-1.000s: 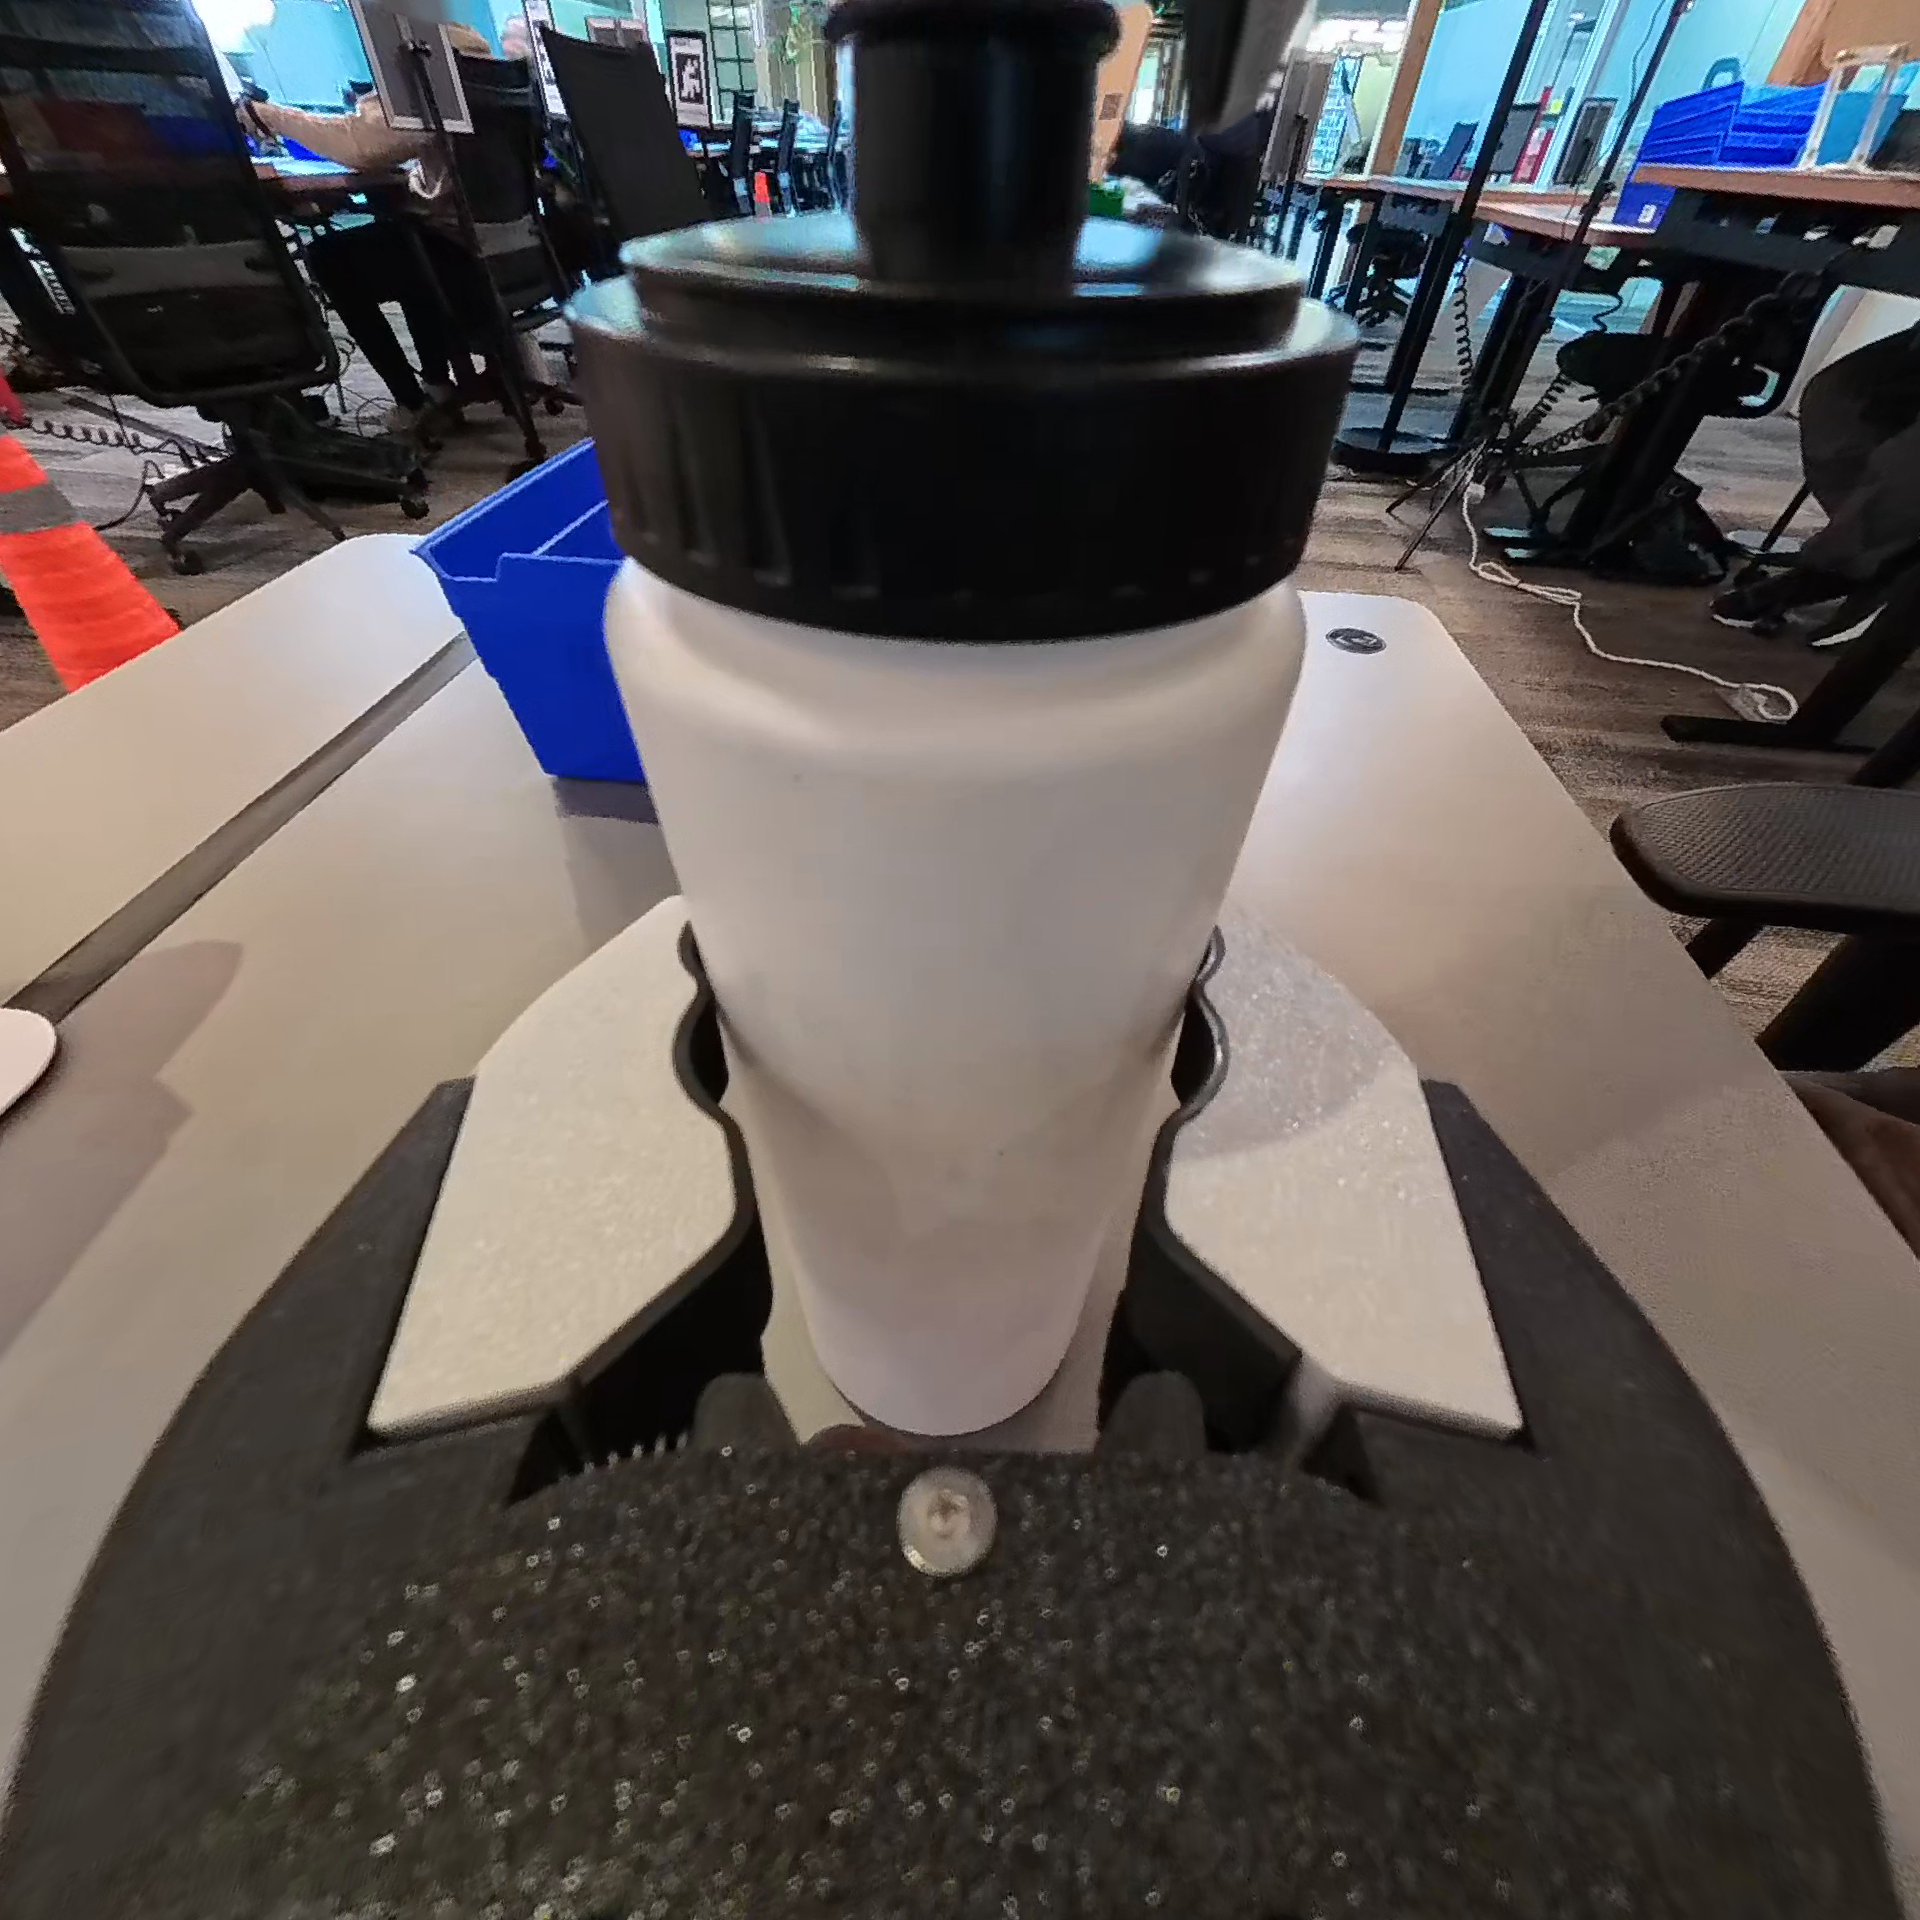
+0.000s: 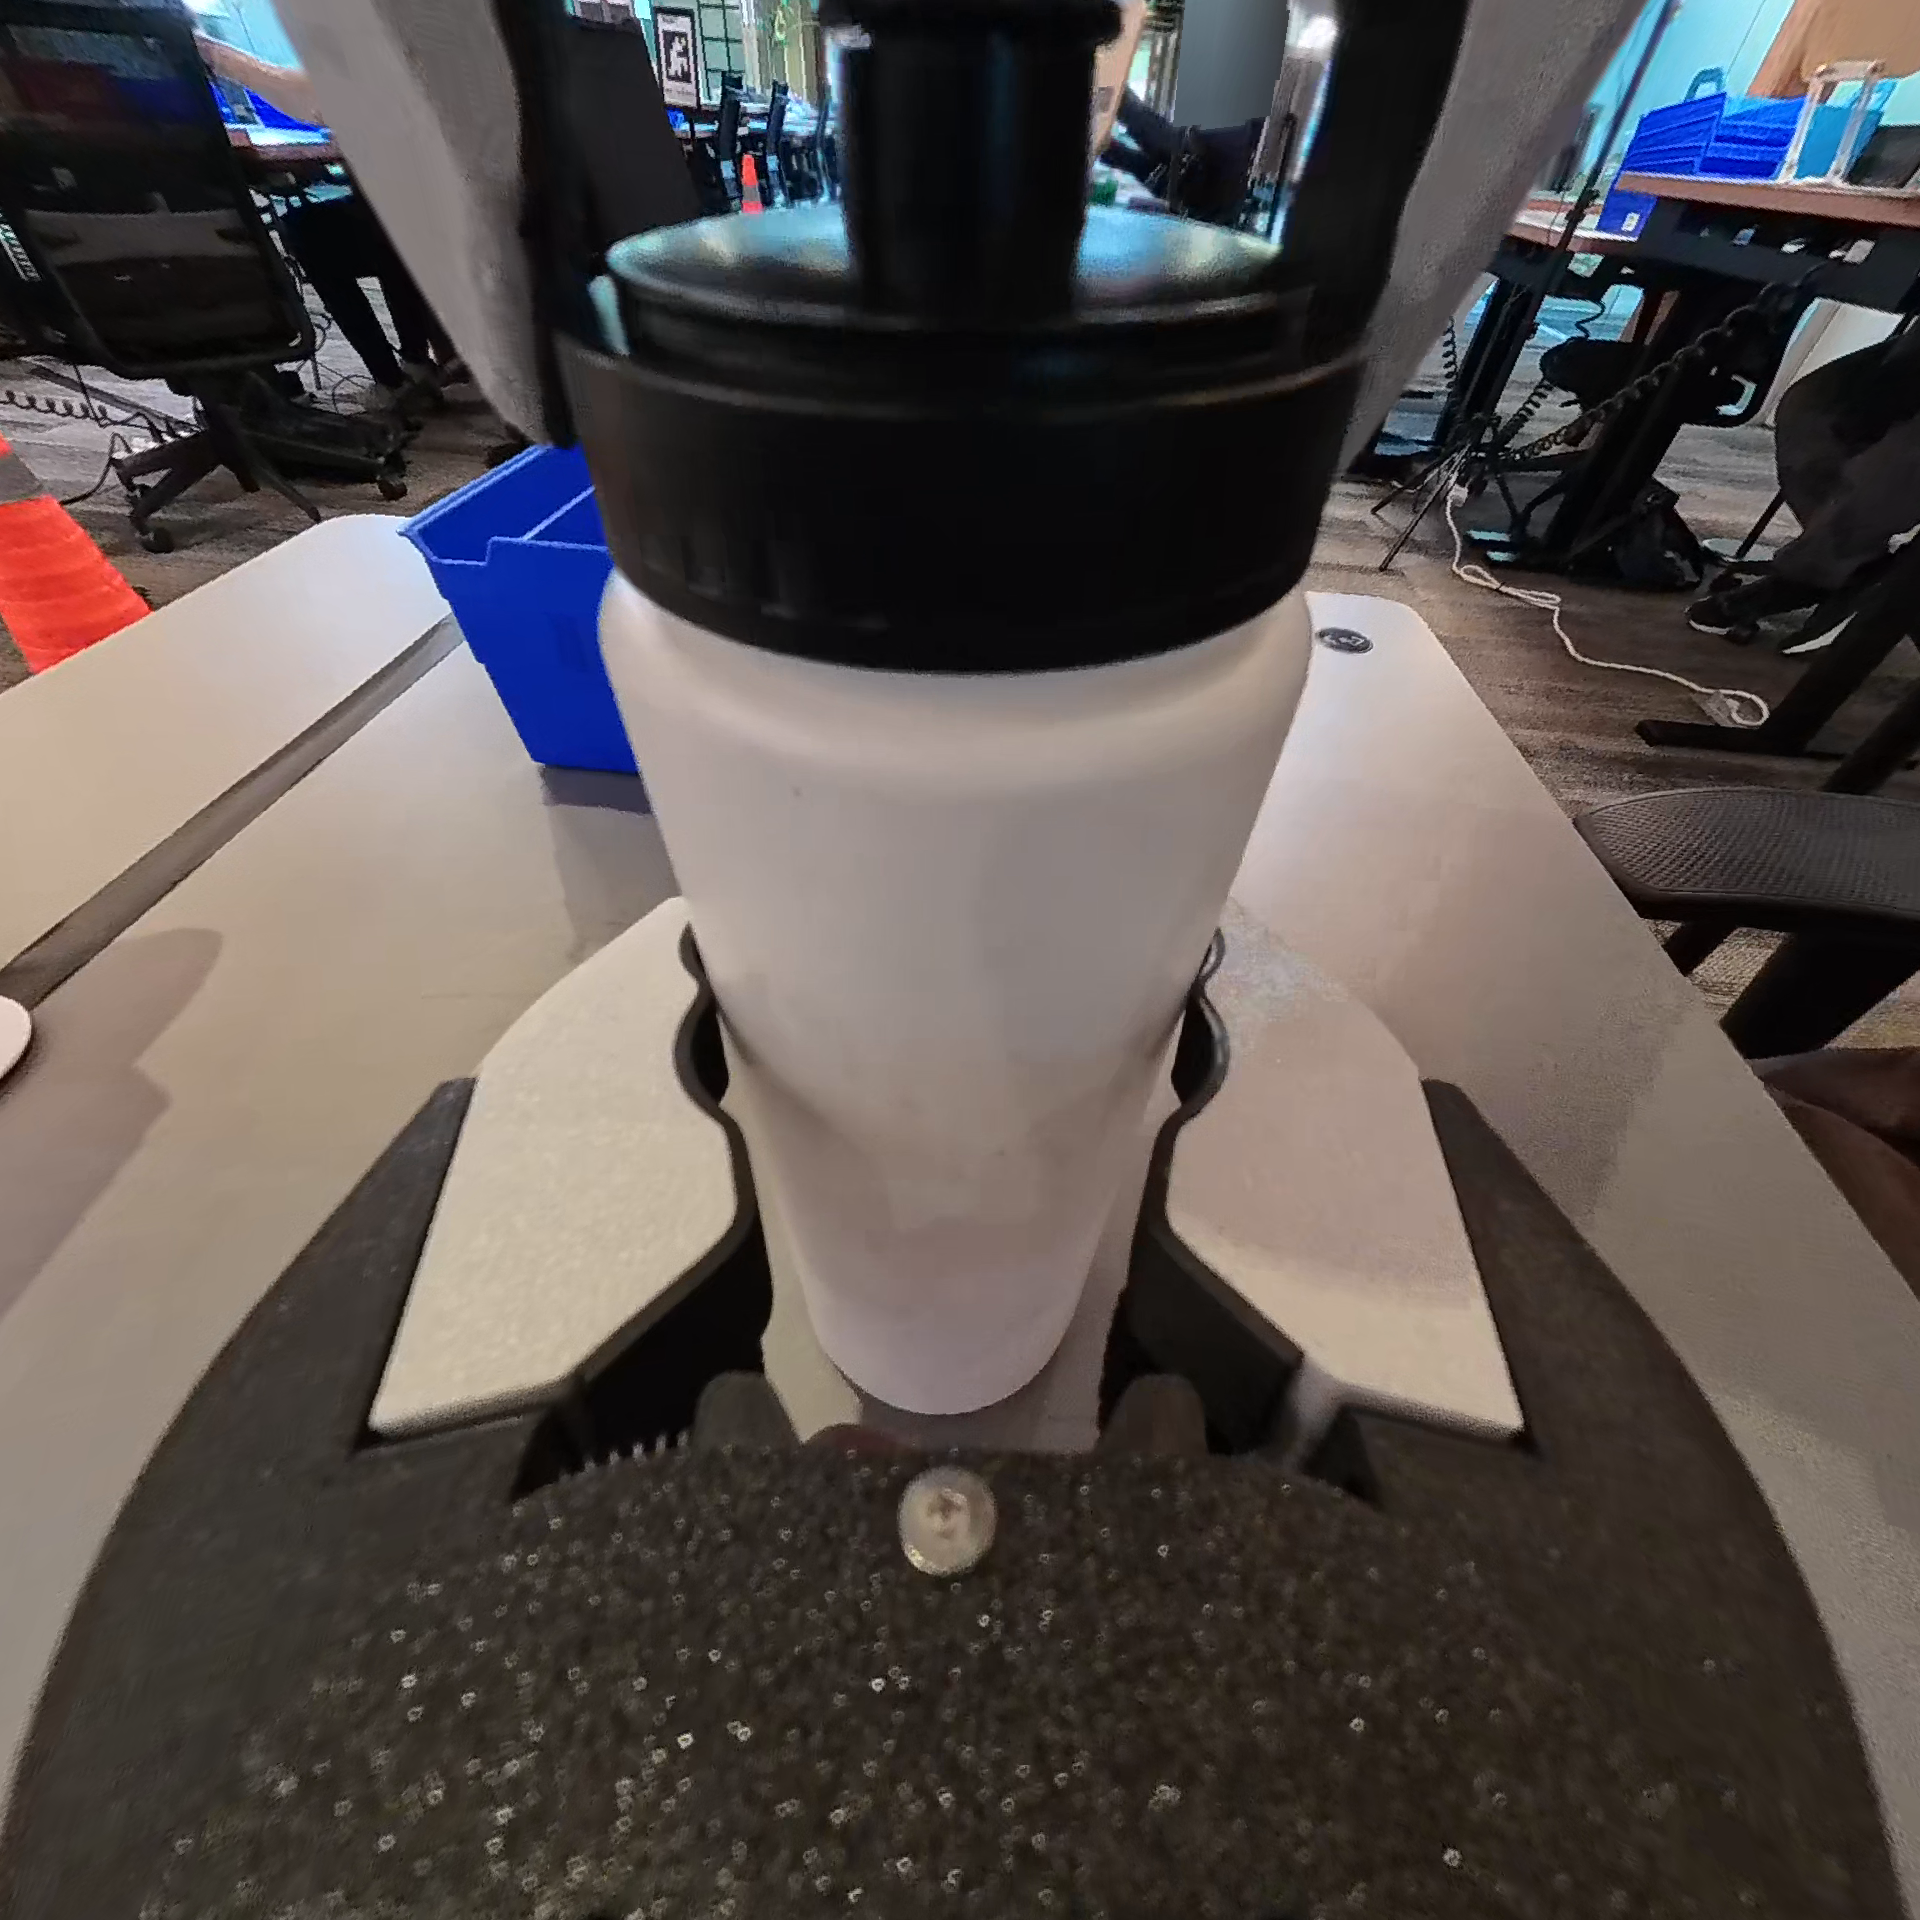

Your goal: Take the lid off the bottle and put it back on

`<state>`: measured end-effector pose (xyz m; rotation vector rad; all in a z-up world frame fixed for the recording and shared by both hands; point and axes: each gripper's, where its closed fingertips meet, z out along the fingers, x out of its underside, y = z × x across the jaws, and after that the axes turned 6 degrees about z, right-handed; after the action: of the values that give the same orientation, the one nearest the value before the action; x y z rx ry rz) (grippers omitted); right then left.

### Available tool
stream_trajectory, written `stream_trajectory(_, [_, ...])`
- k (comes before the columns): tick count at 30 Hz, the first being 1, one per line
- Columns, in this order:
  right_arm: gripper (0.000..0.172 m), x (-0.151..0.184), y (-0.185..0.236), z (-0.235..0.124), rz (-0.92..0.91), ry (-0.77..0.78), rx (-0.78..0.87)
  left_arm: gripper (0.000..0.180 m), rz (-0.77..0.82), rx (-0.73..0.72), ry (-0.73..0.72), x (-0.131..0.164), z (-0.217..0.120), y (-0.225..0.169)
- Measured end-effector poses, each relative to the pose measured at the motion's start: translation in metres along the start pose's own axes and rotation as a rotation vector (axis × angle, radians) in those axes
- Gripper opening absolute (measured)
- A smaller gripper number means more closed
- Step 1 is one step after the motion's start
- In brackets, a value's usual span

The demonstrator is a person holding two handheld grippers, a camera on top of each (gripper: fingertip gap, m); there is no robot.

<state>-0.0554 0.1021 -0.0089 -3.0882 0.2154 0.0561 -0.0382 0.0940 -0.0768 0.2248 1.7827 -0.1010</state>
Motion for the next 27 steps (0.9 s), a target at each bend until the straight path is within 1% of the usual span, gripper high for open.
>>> stream_trajectory(5, [0.071,0.001,-0.001,0.0,0.324,0.054,-0.002,0.085,-0.018,-0.011,-0.004,0.0,0.0,0.003])
stream_trajectory(12, [0.071,0.002,0.005,0.0,0.657,0.144,0.026,0.085,-0.001,-0.021,0.001,0.0,0.001,0.001])
stream_trajectory(14, [0.071,0.001,0.005,0.0,0.786,0.141,0.03,0.085,-0.003,-0.02,-0.001,0.0,0.001,0.002])
stream_trajectory(15, [0.071,0.001,0.005,0.0,0.817,0.134,0.034,0.085,-0.003,-0.018,-0.005,0.0,0.001,0.002])
stream_trajectory(17, [0.071,0.002,0.006,0.0,0.814,0.141,0.037,0.085,0.0,-0.014,-0.007,0.0,0.001,0.001])
stream_trajectory(20, [0.07,0.003,0.004,-0.007,0.681,0.131,0.053,0.085,0.002,-0.015,0.002,0.0,0.001,0.001])
stream_trajectory(22, [0.084,0.006,-0.005,-0.018,0.608,0.095,0.083,0.085,0.002,-0.016,-0.003,0.0,0.001,0.001])
stream_trajectory(23, [0.089,0.006,-0.008,-0.024,0.576,0.058,0.073,0.085,0.0,-0.015,-0.004,0.0,0.001,0.001])
stream_trajectory(24, [0.089,0.007,-0.009,-0.03,0.537,0.019,0.055,0.085,0.001,-0.014,-0.005,0.0,0.0,0.001])
stream_trajectory(26, [0.095,0.013,-0.016,-0.039,0.446,-0.034,0.041,0.085,0.004,-0.01,-0.002,0.0,0.0,0.0])
stream_trajectory(27, [0.094,0.014,-0.018,-0.041,0.367,-0.067,0.034,0.085,0.006,-0.007,-0.001,0.0,0.0,-0.001])
